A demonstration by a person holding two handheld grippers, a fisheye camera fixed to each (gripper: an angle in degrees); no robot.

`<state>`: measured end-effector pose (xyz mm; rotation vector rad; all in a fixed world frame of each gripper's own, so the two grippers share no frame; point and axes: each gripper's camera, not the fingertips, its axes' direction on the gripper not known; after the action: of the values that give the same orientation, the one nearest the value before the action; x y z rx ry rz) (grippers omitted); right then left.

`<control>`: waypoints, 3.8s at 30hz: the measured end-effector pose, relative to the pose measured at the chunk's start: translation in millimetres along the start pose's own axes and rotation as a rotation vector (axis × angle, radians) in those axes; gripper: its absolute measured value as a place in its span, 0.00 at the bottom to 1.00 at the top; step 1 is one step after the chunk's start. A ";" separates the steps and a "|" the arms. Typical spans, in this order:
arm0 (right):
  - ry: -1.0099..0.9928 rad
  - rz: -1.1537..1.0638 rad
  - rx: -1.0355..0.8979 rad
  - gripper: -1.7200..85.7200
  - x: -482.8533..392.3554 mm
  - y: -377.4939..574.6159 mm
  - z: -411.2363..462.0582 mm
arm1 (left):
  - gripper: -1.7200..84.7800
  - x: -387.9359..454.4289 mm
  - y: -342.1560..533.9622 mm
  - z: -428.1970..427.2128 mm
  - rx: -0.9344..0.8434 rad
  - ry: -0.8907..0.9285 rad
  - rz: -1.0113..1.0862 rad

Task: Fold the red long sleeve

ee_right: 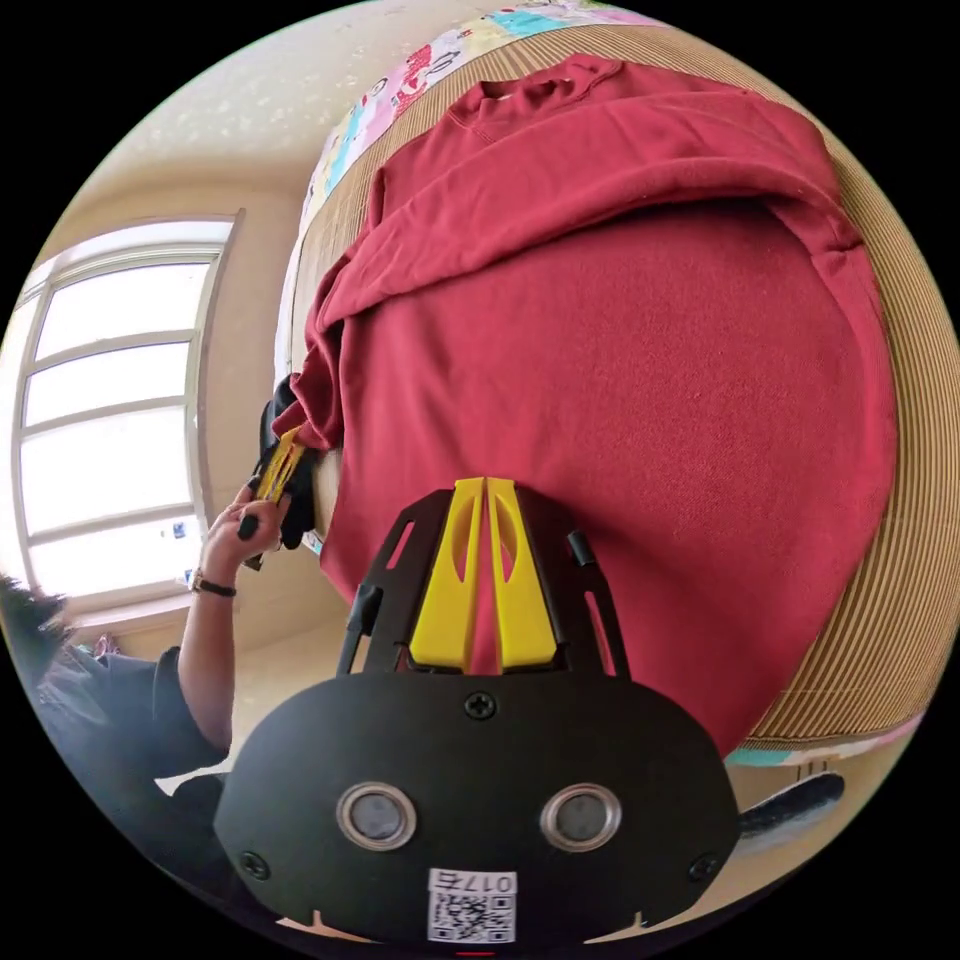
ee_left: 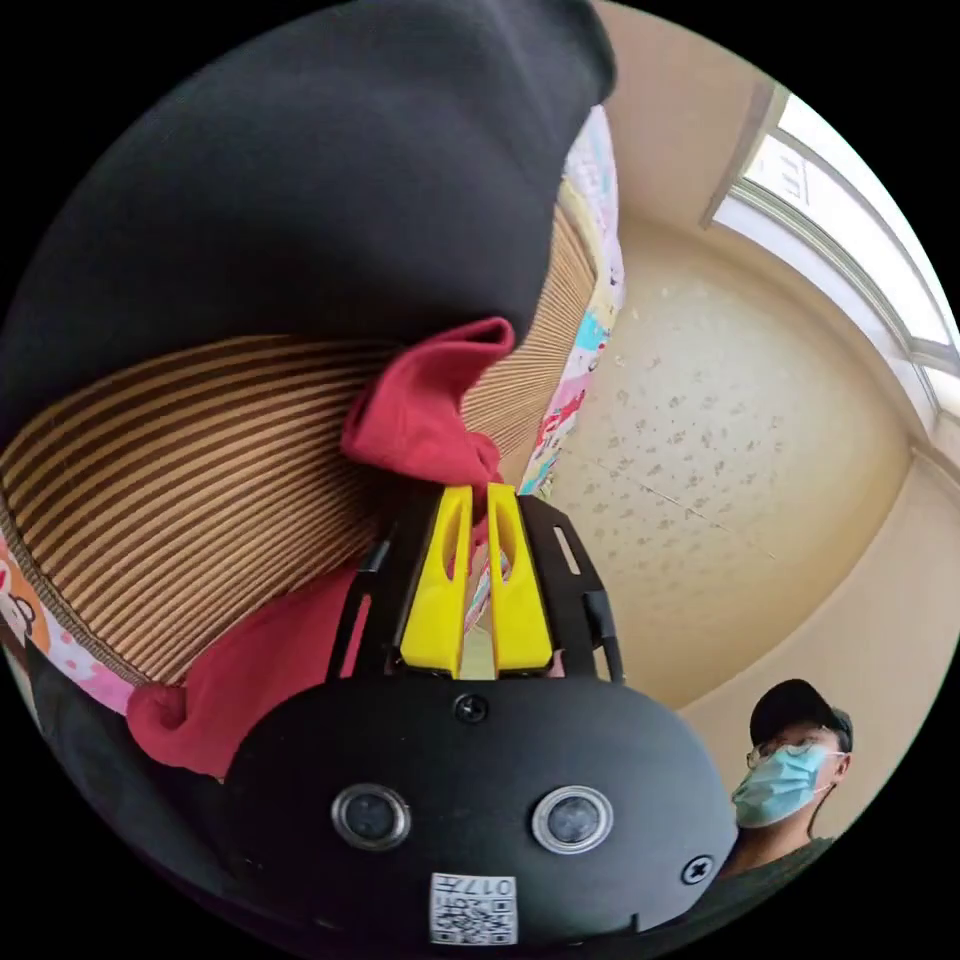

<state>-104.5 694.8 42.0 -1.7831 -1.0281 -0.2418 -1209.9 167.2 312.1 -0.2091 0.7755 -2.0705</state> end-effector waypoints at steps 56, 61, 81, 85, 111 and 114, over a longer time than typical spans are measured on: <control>0.080 0.235 -0.024 0.08 179.2 229.1 -207.7 | 0.06 -2.2 212.3 79.5 -0.717 -0.834 0.915; -0.038 0.274 0.153 0.13 198.7 242.2 -244.8 | 0.19 44.3 194.8 45.1 -0.555 -0.733 1.030; -0.816 -0.044 0.681 0.06 216.7 195.6 -380.0 | 0.04 142.7 121.3 39.6 -0.680 0.154 0.540; -0.691 -0.099 0.700 0.06 220.4 62.8 -376.9 | 0.10 187.7 72.0 134.4 -0.552 0.110 0.654; 0.402 -0.136 0.398 0.12 33.4 -16.1 -209.4 | 0.20 183.4 128.5 263.8 -0.233 -0.565 1.071; 0.500 -0.149 0.257 0.10 35.8 -47.8 -170.1 | 0.16 169.9 120.7 348.5 -0.358 -0.794 1.157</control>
<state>-68.8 576.4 173.2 -1.3214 -0.7872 -0.5880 -1081.2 -173.4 491.9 -0.5715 0.5308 -0.6449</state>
